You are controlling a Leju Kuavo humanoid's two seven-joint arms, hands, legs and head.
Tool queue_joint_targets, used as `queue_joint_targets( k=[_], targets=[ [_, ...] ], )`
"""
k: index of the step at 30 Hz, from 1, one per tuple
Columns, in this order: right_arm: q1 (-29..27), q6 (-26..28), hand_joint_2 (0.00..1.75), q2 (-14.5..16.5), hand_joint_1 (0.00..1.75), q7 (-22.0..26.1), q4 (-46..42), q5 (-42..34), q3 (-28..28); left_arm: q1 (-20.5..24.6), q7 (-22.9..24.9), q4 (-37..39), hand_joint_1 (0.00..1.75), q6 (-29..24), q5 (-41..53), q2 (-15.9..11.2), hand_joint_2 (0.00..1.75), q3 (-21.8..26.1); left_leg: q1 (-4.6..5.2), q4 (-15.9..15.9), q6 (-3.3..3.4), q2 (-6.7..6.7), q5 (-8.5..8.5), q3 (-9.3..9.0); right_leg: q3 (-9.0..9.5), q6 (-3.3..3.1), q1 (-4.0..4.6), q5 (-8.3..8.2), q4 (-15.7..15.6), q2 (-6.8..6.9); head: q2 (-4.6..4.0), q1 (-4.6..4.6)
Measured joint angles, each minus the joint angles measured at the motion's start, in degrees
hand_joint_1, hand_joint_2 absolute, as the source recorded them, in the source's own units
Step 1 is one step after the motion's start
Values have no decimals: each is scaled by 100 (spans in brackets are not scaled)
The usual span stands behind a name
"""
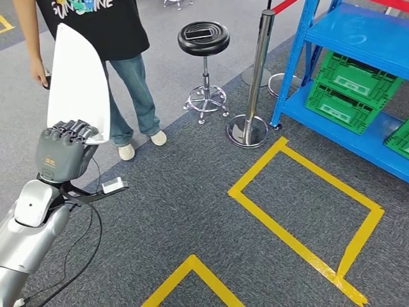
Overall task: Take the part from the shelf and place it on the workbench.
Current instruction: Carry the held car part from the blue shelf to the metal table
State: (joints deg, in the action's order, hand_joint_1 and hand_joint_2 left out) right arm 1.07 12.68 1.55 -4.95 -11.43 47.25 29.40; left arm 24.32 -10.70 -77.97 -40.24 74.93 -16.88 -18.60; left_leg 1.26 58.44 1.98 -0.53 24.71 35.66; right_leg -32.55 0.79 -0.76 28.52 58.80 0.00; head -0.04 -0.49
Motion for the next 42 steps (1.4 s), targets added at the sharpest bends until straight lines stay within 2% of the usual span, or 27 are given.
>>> queue_joint_targets(
  k=[2,3,6,7,8,10,12,14,16,18,20,22,23,24,25,27,28,29,31,32,34,35,37,38,39,40,42],
  targets=[
    [0,51,0,-2,0,3,-1,49,0,-3,6,-2,175,-1,-2,-16,175,2,-31,-112,1,-37,-70,-76,-18,51,8,90,58,19,0,-3],
    [5,78,0,-3,0,1,-1,70,-1,-1,13,-3,175,-1,-5,-21,175,2,-51,-174,5,-56,-96,-114,-97,65,17,206,228,17,0,3],
    [11,115,0,1,0,-26,0,102,-2,-9,34,2,175,1,-23,-20,175,-8,-70,-207,20,-142,-111,-138,-624,88,18,650,1241,5,0,13],
    [6,120,0,3,0,-39,0,104,-2,-19,40,7,175,1,-26,-19,175,-16,-73,-202,19,-186,-107,-139,-760,100,15,675,1462,5,0,11],
    [1,125,0,3,0,-49,0,105,-2,-25,48,14,175,1,-26,-20,175,-27,-82,-194,13,-238,-101,-140,-802,113,11,587,1475,1,0,11],
    [-5,135,0,3,0,-57,0,105,-1,-27,80,27,175,1,-27,-25,175,-49,-111,-157,-25,-356,-76,-140,-589,138,-15,184,921,-82,0,14],
    [-2,143,0,5,0,-58,1,109,1,-5,135,37,175,1,-31,-35,175,-75,-121,-53,-96,-475,-27,-90,-269,149,-67,-74,265,-358,0,9],
    [1,151,0,9,0,-58,1,114,2,20,181,46,175,-1,-37,-60,175,-99,-133,23,-164,-598,-8,-23,-140,112,-76,-75,67,-487,0,-1],
    [5,157,0,17,0,-60,1,117,2,17,202,53,175,-2,-40,-96,175,-114,-155,41,-208,-682,-15,11,-123,42,-67,-81,67,-341,0,-4],
    [7,164,0,26,0,-61,1,119,2,31,209,58,175,-2,-43,-129,175,-121,-148,296,-255,-465,135,134,-99,-29,-71,-92,44,-186,0,-47],
    [-3,171,0,27,0,-61,0,121,3,54,215,62,175,-1,-45,-141,175,-134,-155,958,-299,-139,466,441,-85,-81,-44,-80,37,-24,0,-94],
    [-14,174,0,27,0,-61,0,129,5,38,228,75,175,0,-46,-139,175,-156,-177,1563,-314,-34,679,724,-79,-101,-13,-62,38,141,-1,-100],
    [-13,174,0,27,0,-61,0,134,6,27,237,83,175,1,-46,-143,175,-168,-179,1615,-305,-21,647,747,-74,-104,0,-51,38,224,-1,-101],
    [-10,175,0,27,0,-61,0,140,7,22,247,89,175,0,-46,-148,175,-179,-172,1440,-282,-1,514,653,-63,-104,12,-41,38,305,-1,-100],
    [-6,178,0,27,0,-61,0,146,7,23,260,92,175,-1,-45,-155,175,-186,-150,1091,-243,61,325,467,-46,-102,21,-27,37,381,-1,-100],
    [1,186,0,32,0,-61,0,156,7,48,293,92,175,-2,-35,-167,175,-193,-47,340,-148,355,81,67,-5,-80,37,2,29,525,-1,-100],
    [3,193,0,35,0,-61,0,163,7,66,313,92,175,-2,-21,-172,175,-196,4,130,-108,463,49,-41,9,-61,43,15,24,592,-1,-101],
    [5,199,0,37,0,-62,0,171,7,82,331,93,175,-2,-6,-181,175,-198,44,43,-79,508,68,-78,23,-38,45,26,14,662,-1,-103],
    [18,209,0,39,0,-65,-1,192,7,94,352,92,175,-3,15,-213,175,-201,52,-20,-27,363,43,-97,64,18,43,50,-17,790,0,-103],
    [30,213,0,40,0,-66,-1,200,7,96,356,91,175,-3,16,-229,175,-201,38,-76,0,292,21,-134,73,46,35,91,3,738,0,-102],
    [48,222,0,42,0,-66,-1,209,7,122,362,90,175,-3,19,-240,175,-205,-7,-177,54,162,-27,-209,-78,83,20,308,361,402,0,-83],
    [46,226,0,43,0,-67,-1,211,7,134,367,93,175,-2,20,-233,175,-210,-15,-192,68,98,-33,-218,-255,92,13,470,724,192,0,-73],
    [24,235,0,44,0,-80,0,219,8,126,384,101,175,0,25,-214,175,-230,-23,-186,84,-62,-28,-214,-648,111,9,703,1439,18,0,-55],
    [9,241,0,44,0,-89,0,226,9,113,392,106,175,1,28,-207,175,-242,-26,-180,82,-151,-24,-214,-750,121,7,678,1562,3,0,-53],
    [1,248,0,43,0,-95,0,235,10,103,398,111,175,1,32,-201,175,-252,-35,-167,73,-242,-17,-216,-744,130,2,535,1458,-8,0,-52],
    [-3,256,0,41,0,-98,0,241,11,99,400,115,175,1,34,-201,175,-258,-49,-145,52,-328,-2,-219,-633,142,-9,307,1149,-44,0,-49],
    [-4,267,0,43,0,-102,3,252,11,113,405,119,175,0,31,-201,175,-260,-75,-47,-17,-484,50,-182,-300,175,-68,-32,399,-347,0,-44]
  ],
)
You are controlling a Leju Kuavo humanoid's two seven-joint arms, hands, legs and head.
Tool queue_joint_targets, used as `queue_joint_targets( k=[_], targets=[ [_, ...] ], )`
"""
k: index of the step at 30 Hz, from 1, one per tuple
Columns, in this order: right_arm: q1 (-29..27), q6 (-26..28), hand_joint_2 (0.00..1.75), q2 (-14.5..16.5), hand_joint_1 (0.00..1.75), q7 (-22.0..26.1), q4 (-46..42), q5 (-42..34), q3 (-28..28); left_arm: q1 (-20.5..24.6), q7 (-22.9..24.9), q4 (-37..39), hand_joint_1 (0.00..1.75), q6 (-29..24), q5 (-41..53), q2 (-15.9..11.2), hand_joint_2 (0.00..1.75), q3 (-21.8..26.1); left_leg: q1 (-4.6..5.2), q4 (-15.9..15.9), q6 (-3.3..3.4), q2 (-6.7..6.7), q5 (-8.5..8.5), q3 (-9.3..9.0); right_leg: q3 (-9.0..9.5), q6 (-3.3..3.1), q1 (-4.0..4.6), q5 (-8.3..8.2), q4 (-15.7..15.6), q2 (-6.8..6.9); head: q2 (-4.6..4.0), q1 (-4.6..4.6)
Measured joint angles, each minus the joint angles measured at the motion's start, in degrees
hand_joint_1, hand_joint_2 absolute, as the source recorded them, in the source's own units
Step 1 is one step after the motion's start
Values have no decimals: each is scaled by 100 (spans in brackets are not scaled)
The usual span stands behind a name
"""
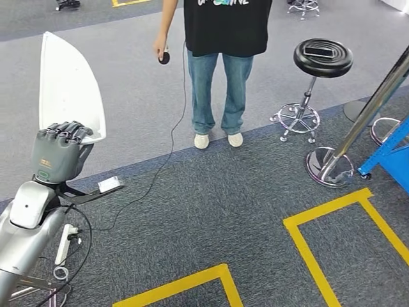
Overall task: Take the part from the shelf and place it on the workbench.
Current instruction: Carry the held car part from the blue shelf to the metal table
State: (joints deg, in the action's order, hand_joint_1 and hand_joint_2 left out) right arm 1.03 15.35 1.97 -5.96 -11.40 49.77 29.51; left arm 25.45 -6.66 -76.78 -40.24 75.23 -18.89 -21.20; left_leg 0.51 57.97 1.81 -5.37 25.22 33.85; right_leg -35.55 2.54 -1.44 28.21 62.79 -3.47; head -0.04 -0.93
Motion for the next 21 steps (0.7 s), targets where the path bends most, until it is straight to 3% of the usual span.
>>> queue_joint_targets(
  k=[2,4,5,7,9,11,12,13,15,17,18,20,21],
  targets=[
    [2,12,0,6,0,-9,4,11,2,19,4,3,175,0,-3,2,175,-8,-21,87,-70,-139,24,86,167,-4,-30,-39,-315,-240,0,3],
    [6,31,0,9,0,-21,5,30,8,21,12,11,175,0,-7,-4,175,-16,-52,106,-122,-282,9,146,187,-66,-14,-24,-325,-143,0,4],
    [9,39,0,11,0,-25,5,42,15,18,17,15,175,-1,-8,-10,175,-16,-54,136,-147,-256,27,169,207,-102,-11,-24,-341,-68,0,1],
    [5,57,0,14,0,-29,4,61,36,37,28,20,175,-1,-11,-24,175,-17,-45,468,-199,32,197,328,261,-172,-10,-21,-383,99,0,-36],
    [-7,74,0,14,0,-33,3,69,53,51,35,23,175,0,-13,-19,175,-23,-54,1174,-236,373,495,673,308,-216,26,11,-394,269,0,-72],
    [-13,79,0,14,0,-41,3,72,73,30,38,30,175,1,-13,-10,175,-29,-75,1701,-241,462,620,964,345,-230,52,53,-394,449,0,-74],
    [-12,81,0,14,0,-44,3,74,83,19,38,33,175,1,-13,-10,175,-30,-76,1673,-227,473,528,968,369,-230,62,76,-394,536,0,-75],
    [-9,82,0,14,0,-46,3,76,92,15,39,34,175,1,-13,-10,175,-30,-66,1438,-200,499,342,866,403,-229,72,103,-394,625,0,-74],
    [-3,86,0,17,0,-46,3,82,99,27,44,34,175,1,-13,-11,175,-29,15,676,-114,746,-31,491,474,-212,92,161,-401,777,0,-73],
    [4,96,0,21,0,-46,3,92,102,58,48,34,175,-1,-15,-10,175,-28,113,208,-34,974,-109,266,511,-176,115,204,-412,913,0,-77],
    [9,101,0,24,0,-48,3,96,104,70,50,34,175,-2,-17,-13,175,-26,143,162,-10,970,-66,247,523,-152,124,220,-422,986,0,-82],
    [31,105,0,22,0,-52,2,101,109,73,52,34,175,-3,-21,-30,175,-21,133,78,36,831,-64,212,559,-97,121,265,-437,1095,-1,-85],
    [44,105,0,22,0,-55,0,102,113,77,54,33,175,-4,-23,-38,175,-19,111,34,58,759,-71,174,546,-72,118,319,-380,1013,-1,-88]
  ],
)
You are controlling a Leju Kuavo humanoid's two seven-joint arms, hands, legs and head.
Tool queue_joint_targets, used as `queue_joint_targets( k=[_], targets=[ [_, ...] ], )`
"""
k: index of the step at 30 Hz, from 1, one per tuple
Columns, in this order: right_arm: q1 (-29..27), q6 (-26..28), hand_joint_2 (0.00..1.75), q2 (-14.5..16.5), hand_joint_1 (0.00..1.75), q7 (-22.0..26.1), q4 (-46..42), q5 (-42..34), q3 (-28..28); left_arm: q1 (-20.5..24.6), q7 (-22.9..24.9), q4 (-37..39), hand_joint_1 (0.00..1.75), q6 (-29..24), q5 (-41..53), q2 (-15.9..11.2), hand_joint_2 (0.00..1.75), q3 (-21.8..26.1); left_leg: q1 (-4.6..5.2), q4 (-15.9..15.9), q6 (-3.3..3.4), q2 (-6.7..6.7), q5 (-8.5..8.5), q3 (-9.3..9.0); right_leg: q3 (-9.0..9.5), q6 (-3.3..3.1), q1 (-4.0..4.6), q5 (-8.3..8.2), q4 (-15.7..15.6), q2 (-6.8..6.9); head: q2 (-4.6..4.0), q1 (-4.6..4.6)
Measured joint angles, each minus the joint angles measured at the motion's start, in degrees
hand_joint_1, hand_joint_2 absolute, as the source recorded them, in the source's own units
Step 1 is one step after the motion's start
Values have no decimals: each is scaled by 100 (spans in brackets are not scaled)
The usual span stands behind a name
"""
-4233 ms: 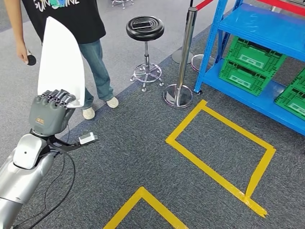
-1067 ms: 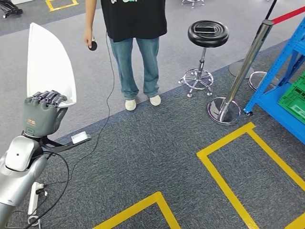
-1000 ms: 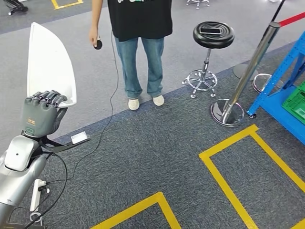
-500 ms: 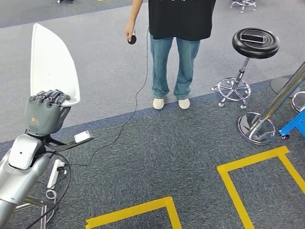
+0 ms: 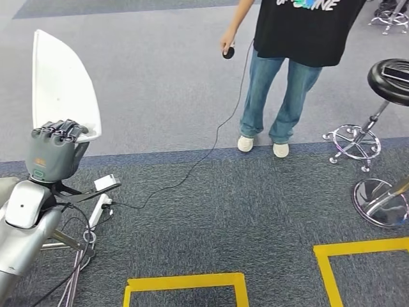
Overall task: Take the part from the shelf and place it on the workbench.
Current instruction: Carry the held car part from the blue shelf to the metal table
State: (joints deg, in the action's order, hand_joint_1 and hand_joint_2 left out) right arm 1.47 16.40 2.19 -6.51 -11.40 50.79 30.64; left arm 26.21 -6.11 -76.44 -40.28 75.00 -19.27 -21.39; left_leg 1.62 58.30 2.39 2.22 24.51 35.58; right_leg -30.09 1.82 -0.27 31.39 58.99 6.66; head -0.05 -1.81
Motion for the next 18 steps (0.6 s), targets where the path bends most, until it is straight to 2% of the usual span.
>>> queue_joint_targets(
  k=[1,3,4,5,6,7,8,9,10,11,12,14,15,16,18],
  targets=[
    [14,1,0,1,0,0,-2,1,4,11,1,-1,175,0,-1,-4,175,1,-26,-43,22,-67,-12,-39,-75,19,-4,93,163,-149,0,5],
    [20,0,0,6,0,-4,-3,2,11,28,6,1,175,-1,-4,10,175,-5,-56,-74,56,-201,-13,-77,-451,32,-18,363,835,-521,1,27],
    [8,-1,0,8,0,-7,-3,4,15,24,8,3,175,1,-4,22,175,-13,-57,-71,67,-279,-9,-78,-687,34,-23,475,1212,-607,1,38],
    [-11,-1,0,9,0,-13,-3,5,19,9,10,5,175,1,-3,34,175,-24,-57,-67,71,-365,-1,-81,-883,34,-28,503,1473,-647,1,46],
    [-31,-1,0,8,0,-17,-3,7,22,-8,11,7,175,2,-4,43,175,-35,-59,-57,68,-456,8,-85,-993,35,-29,419,1536,-662,1,46],
    [-43,-1,0,5,0,-22,-3,9,23,-22,11,9,175,2,-4,45,175,-43,-65,-40,55,-545,22,-89,-988,35,-33,222,1369,-679,1,46],
    [-49,-1,0,3,0,-25,-3,11,24,-30,13,9,175,2,-8,46,175,-48,-76,-14,35,-628,44,-93,-895,43,-43,-41,1033,-730,1,46],
    [-49,-2,0,2,0,-26,-3,14,25,-31,16,10,175,2,-14,47,175,-49,-83,20,3,-703,72,-88,-763,52,-61,-243,676,-863,1,47],
    [-48,-2,0,1,0,-23,-2,18,25,-21,20,10,175,3,-22,47,175,-50,-90,73,-29,-771,100,-66,-630,52,-84,-369,364,-997,1,44],
    [-48,-3,0,1,0,-22,-2,24,25,-14,25,11,175,3,-32,48,175,-51,-98,109,-60,-833,116,-39,-540,49,-97,-411,181,-1100,1,46],
    [-47,-3,0,2,0,-21,-1,31,26,-12,28,11,175,3,-42,49,175,-52,-107,128,-89,-894,119,-12,-493,31,-96,-381,122,-1154,1,47],
    [-46,-4,0,4,0,-22,-1,42,27,-18,33,13,175,2,-54,41,175,-52,-133,133,-131,-1002,112,22,-452,-29,-84,-376,96,-1039,1,53],
    [-45,-4,0,4,0,-22,-2,48,27,-22,35,14,175,2,-57,32,175,-51,-131,178,-156,-942,144,44,-429,-66,-84,-374,81,-972,1,44],
    [-46,-4,0,4,0,-21,-2,52,28,-17,38,15,175,2,-59,24,175,-49,-127,315,-183,-816,222,104,-404,-104,-88,-371,61,-900,1,25],
    [-54,-3,0,2,0,-16,-3,59,29,-4,41,17,175,3,-62,23,175,-50,-128,910,-241,-466,507,380,-360,-163,-73,-352,36,-749,1,-17]
  ],
)
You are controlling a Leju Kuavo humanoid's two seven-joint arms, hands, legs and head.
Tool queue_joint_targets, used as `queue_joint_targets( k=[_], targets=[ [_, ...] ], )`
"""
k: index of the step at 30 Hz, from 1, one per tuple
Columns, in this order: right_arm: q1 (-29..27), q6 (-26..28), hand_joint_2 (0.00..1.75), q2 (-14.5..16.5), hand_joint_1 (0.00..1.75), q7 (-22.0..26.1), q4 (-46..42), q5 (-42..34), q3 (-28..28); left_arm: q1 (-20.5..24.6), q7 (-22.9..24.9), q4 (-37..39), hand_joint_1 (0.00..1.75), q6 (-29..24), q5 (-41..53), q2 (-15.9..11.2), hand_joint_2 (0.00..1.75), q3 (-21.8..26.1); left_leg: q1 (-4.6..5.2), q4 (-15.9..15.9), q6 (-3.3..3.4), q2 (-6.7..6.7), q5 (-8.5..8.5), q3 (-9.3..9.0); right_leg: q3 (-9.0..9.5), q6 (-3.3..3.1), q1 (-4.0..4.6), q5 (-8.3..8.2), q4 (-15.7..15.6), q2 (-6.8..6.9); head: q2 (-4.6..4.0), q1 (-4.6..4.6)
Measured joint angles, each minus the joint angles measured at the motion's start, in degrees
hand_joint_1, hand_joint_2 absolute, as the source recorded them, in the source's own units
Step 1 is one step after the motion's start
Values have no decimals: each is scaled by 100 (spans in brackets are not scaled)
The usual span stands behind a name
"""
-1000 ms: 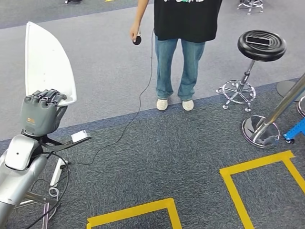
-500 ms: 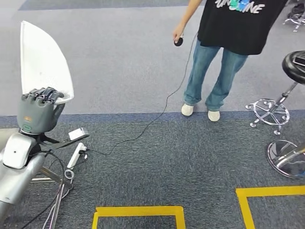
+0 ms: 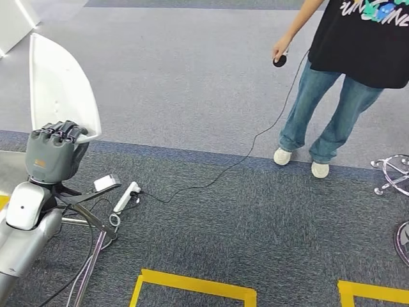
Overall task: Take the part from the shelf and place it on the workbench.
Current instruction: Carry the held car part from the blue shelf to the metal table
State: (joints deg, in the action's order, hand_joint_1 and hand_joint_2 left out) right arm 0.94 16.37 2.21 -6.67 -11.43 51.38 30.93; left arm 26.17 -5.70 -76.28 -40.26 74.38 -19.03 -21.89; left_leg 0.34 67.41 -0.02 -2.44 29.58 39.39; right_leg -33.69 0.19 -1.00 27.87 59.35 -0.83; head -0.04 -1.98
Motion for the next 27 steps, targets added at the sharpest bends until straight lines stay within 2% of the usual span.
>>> queue_joint_targets(
  k=[2,3,4,5,7,8,9,11,12,13,14,15,16,17,18,19,20,21,22,23,24,25,26,27],
  targets=[
    [-8,0,0,0,0,1,0,1,1,-15,2,6,175,1,-1,10,175,-5,-26,667,-31,144,227,345,25,-27,26,31,-2,161,0,-11],
    [-10,0,0,0,0,1,0,1,2,-28,2,10,175,2,-1,12,175,-7,-33,791,-31,166,212,423,40,-32,37,49,-1,242,0,-13],
    [-10,0,0,0,0,1,0,0,2,-38,2,14,175,2,-1,13,175,-8,-33,698,-18,179,89,392,61,-33,48,68,-2,321,0,-12],
    [-7,0,0,0,0,1,0,0,2,-40,2,16,175,2,-1,13,175,-7,-21,401,12,217,-116,254,94,-31,59,92,-3,398,0,-13],
    [-1,-2,0,4,0,1,0,-1,2,-22,2,17,175,2,-1,12,175,-5,68,-349,119,498,-435,-126,170,-16,86,143,-14,547,0,-9],
    [1,-3,0,7,0,1,0,-1,2,-1,2,17,175,2,0,13,175,-4,118,-618,171,634,-487,-263,195,-1,100,164,-20,619,0,-13],
    [4,-4,0,10,0,1,0,-2,2,17,2,17,175,3,0,13,175,-3,162,-752,209,724,-471,-327,211,18,112,181,-28,695,0,-9],
    [18,-11,0,13,0,4,-1,-14,2,37,3,16,175,6,-6,2,175,2,180,-839,247,622,-445,-368,243,69,128,214,-54,861,0,-14],
    [30,-15,0,11,0,6,-2,-23,2,34,4,16,175,9,-10,-3,175,3,162,-884,255,545,-463,-399,257,96,125,243,-46,863,0,-10],
    [42,-17,0,11,0,10,-3,-32,3,41,4,18,175,11,-13,-9,175,3,133,-937,271,470,-483,-438,231,124,119,297,32,746,0,-9],
    [51,-21,0,13,0,13,-3,-37,4,55,4,21,175,14,-13,-10,175,1,99,-984,285,405,-506,-475,135,149,111,389,221,560,0,-1],
    [55,-24,0,15,0,14,-3,-38,5,69,7,25,175,17,-15,-4,175,-3,73,-1005,294,341,-518,-484,-39,169,88,515,543,335,0,5],
    [51,-27,0,17,0,14,-2,-34,7,82,10,30,175,20,-17,4,175,-9,59,-1010,306,268,-521,-486,-270,191,74,649,933,172,0,10],
    [40,-31,0,18,0,11,-2,-24,9,83,14,36,175,25,-20,14,175,-19,51,-1006,308,187,-520,-487,-504,214,60,733,1286,107,0,14],
    [24,-31,0,16,0,5,-2,-12,13,75,19,44,175,29,-25,23,175,-30,43,-1002,304,101,-514,-490,-677,238,47,721,1496,86,0,14],
    [10,-31,0,14,0,2,-2,2,17,68,24,52,175,36,-28,28,175,-41,29,-992,291,15,-504,-495,-747,262,36,591,1483,79,0,14],
    [0,-31,0,13,0,0,-2,13,23,64,27,60,175,42,-32,30,175,-49,7,-970,265,-71,-487,-500,-698,288,17,355,1230,57,0,14],
    [-4,-31,0,13,0,-2,-2,22,29,62,32,64,175,45,-35,30,175,-53,-15,-933,227,-147,-458,-498,-569,320,-14,111,843,-20,0,15],
    [-4,-31,0,15,0,-2,0,29,35,67,37,67,175,48,-37,30,175,-54,-28,-877,183,-220,-422,-475,-416,344,-47,-43,474,-160,0,22],
    [-2,-31,0,16,0,-2,2,33,39,72,43,69,175,51,-39,31,175,-56,-36,-823,141,-285,-392,-440,-293,334,-73,-125,208,-272,0,26],
    [0,-31,0,18,0,-2,3,38,42,77,48,71,175,55,-39,31,175,-58,-41,-784,105,-344,-375,-403,-229,306,-84,-118,93,-351,0,28],
    [4,-31,0,20,0,-2,4,42,43,79,55,73,175,58,-40,30,175,-60,-48,-769,75,-406,-375,-371,-202,256,-76,-80,81,-363,0,32],
    [6,-30,0,20,0,-3,4,46,45,77,61,76,175,62,-41,25,175,-61,-60,-769,53,-464,-383,-354,-193,196,-75,-83,85,-289,0,29],
    [6,-28,0,20,0,-5,4,50,48,73,66,78,175,63,-41,15,175,-61,-63,-752,28,-441,-376,-343,-178,151,-75,-83,79,-221,0,25]
  ],
)
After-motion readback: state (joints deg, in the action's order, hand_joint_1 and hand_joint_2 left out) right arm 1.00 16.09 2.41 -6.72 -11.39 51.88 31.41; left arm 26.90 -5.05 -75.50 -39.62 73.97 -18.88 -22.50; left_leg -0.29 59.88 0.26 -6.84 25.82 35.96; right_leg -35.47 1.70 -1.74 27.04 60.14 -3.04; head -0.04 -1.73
